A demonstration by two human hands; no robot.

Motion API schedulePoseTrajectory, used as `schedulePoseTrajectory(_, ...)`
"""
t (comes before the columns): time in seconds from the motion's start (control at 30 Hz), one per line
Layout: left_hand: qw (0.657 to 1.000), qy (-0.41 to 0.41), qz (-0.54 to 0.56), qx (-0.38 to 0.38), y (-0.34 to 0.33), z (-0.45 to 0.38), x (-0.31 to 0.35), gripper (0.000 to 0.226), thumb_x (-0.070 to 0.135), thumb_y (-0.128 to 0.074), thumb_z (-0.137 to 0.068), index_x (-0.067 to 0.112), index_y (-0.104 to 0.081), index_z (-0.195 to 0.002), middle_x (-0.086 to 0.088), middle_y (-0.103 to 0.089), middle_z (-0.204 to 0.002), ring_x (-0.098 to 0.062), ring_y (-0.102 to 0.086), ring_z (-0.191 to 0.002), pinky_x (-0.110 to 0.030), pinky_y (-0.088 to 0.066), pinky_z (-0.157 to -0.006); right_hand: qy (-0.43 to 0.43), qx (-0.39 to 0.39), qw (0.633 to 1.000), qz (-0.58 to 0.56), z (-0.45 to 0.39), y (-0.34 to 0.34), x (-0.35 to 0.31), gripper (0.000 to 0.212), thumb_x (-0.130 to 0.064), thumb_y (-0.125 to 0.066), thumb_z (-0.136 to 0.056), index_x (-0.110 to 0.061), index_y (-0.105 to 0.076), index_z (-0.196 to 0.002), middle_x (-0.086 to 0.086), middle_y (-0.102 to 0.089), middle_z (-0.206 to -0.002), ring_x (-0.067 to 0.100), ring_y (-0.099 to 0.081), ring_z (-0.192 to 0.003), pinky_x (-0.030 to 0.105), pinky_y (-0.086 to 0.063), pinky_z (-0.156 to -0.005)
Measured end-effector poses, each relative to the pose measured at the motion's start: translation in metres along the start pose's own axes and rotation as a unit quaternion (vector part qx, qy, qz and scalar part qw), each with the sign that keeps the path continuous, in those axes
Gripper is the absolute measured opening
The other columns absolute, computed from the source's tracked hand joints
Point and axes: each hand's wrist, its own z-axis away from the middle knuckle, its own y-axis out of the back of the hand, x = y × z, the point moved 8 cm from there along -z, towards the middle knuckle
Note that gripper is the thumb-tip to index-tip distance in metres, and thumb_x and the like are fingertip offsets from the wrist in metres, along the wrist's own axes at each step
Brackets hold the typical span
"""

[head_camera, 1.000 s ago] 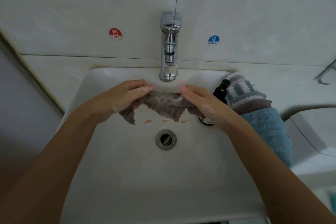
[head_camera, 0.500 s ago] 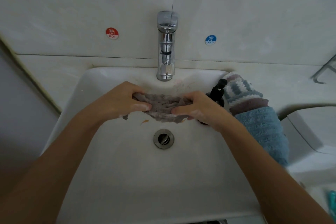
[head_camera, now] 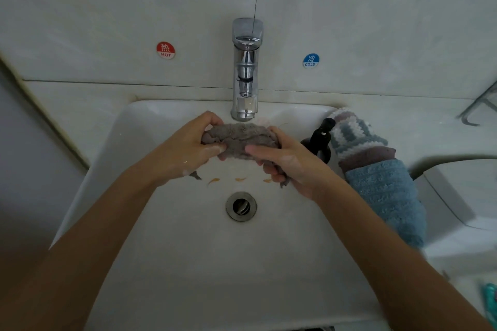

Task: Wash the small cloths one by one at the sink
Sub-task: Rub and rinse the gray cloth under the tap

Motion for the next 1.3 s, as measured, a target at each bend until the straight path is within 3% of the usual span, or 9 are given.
schedulePoseTrajectory(0.17, 0.995, -0.038, 0.025, 0.094, -0.017, 0.002, 0.011, 0.018, 0.024, -0.054, -0.096, 0.014, -0.054, -0.082, 0.008, -0.048, -0.06, 0.003, -0.043, -0.046, -0.013, -0.035, -0.045, 0.1, 0.173, 0.979, -0.04, 0.008, 0.01, -0.019, 0.044, -0.04, -0.047, -0.101, -0.004, -0.066, -0.085, -0.013, -0.054, -0.047, 0.0, -0.049, -0.042, 0.013, -0.037, -0.044)
schedulePoseTrajectory(0.23, 0.984, -0.045, 0.025, 0.17, -0.022, 0.007, 0.013, 0.036, 0.033, -0.049, -0.098, 0.007, -0.055, -0.073, 0.007, -0.047, -0.056, -0.002, -0.044, -0.049, -0.02, -0.038, -0.047, 0.142, 0.215, 0.966, 0.012, 0.009, 0.008, -0.023, 0.05, -0.046, -0.048, -0.1, -0.008, -0.066, -0.074, -0.003, -0.064, -0.056, 0.009, -0.061, -0.053, 0.027, -0.049, -0.055)
schedulePoseTrajectory(0.37, 0.962, -0.033, 0.082, 0.259, -0.026, 0.01, 0.005, 0.046, 0.033, -0.047, -0.099, 0.007, -0.058, -0.064, -0.005, -0.055, -0.054, -0.02, -0.053, -0.052, -0.036, -0.044, -0.053, 0.171, 0.207, 0.963, 0.02, 0.011, -0.018, -0.018, 0.047, -0.037, -0.048, -0.101, -0.011, -0.052, -0.061, -0.003, -0.053, -0.052, 0.013, -0.054, -0.05, 0.034, -0.048, -0.05)
schedulePoseTrajectory(0.47, 0.94, -0.017, 0.147, 0.308, -0.018, 0.013, -0.002, 0.047, 0.028, -0.047, -0.1, 0.014, -0.053, -0.056, 0.003, -0.049, -0.045, -0.018, -0.049, -0.045, -0.038, -0.041, -0.047, 0.193, 0.173, 0.966, -0.004, 0.017, -0.04, -0.021, 0.044, -0.03, -0.045, -0.102, -0.013, -0.049, -0.061, -0.001, -0.048, -0.055, 0.014, -0.05, -0.053, 0.035, -0.048, -0.052)
schedulePoseTrajectory(0.6, 0.944, -0.05, 0.163, 0.283, -0.044, 0.035, 0.02, 0.042, 0.019, -0.048, -0.099, 0.018, -0.056, -0.058, 0.002, -0.055, -0.05, -0.017, -0.057, -0.052, -0.042, -0.055, -0.055, 0.137, 0.237, 0.959, -0.076, -0.001, -0.012, -0.008, 0.043, -0.019, -0.046, -0.098, -0.018, -0.046, -0.054, 0.0, -0.042, -0.051, 0.017, -0.041, -0.052, 0.032, -0.036, -0.053)
schedulePoseTrajectory(0.8, 0.923, -0.011, 0.19, 0.335, -0.025, 0.011, 0.004, 0.047, 0.013, -0.048, -0.095, 0.017, -0.04, -0.049, 0.009, -0.038, -0.039, -0.006, -0.036, -0.04, -0.027, -0.033, -0.047, 0.144, 0.219, 0.964, -0.043, 0.01, -0.03, -0.006, 0.036, -0.013, -0.042, -0.091, -0.013, -0.038, -0.055, -0.002, -0.037, -0.049, 0.017, -0.037, -0.051, 0.031, -0.034, -0.051)
schedulePoseTrajectory(0.97, 0.937, -0.051, 0.176, 0.296, -0.049, 0.034, 0.018, 0.045, 0.013, -0.048, -0.097, 0.018, -0.047, -0.053, 0.01, -0.045, -0.042, -0.005, -0.044, -0.044, -0.021, -0.041, -0.045, 0.101, 0.234, 0.964, -0.076, -0.006, -0.013, -0.003, 0.035, -0.011, -0.045, -0.092, -0.008, -0.042, -0.057, 0.007, -0.042, -0.053, 0.018, -0.041, -0.054, 0.035, -0.035, -0.054)
schedulePoseTrajectory(1.13, 0.926, 0.029, 0.215, 0.309, -0.027, -0.002, -0.011, 0.05, 0.017, -0.05, -0.093, 0.021, -0.044, -0.044, 0.007, -0.039, -0.04, -0.016, -0.039, -0.045, -0.033, -0.036, -0.05, 0.133, 0.209, 0.966, -0.071, 0.008, -0.032, -0.001, 0.041, -0.019, -0.046, -0.095, -0.017, -0.044, -0.054, 0.001, -0.042, -0.053, 0.019, -0.042, -0.056, 0.036, -0.039, -0.056)
schedulePoseTrajectory(1.3, 0.944, -0.073, 0.15, 0.287, -0.054, 0.037, 0.023, 0.042, 0.018, -0.049, -0.096, 0.022, -0.047, -0.055, 0.007, -0.048, -0.046, -0.008, -0.048, -0.046, -0.03, -0.046, -0.05, 0.1, 0.222, 0.965, -0.099, -0.005, -0.009, -0.002, 0.042, -0.008, -0.047, -0.094, -0.016, -0.039, -0.053, 0.001, -0.037, -0.05, 0.013, -0.036, -0.047, 0.024, -0.029, -0.047)
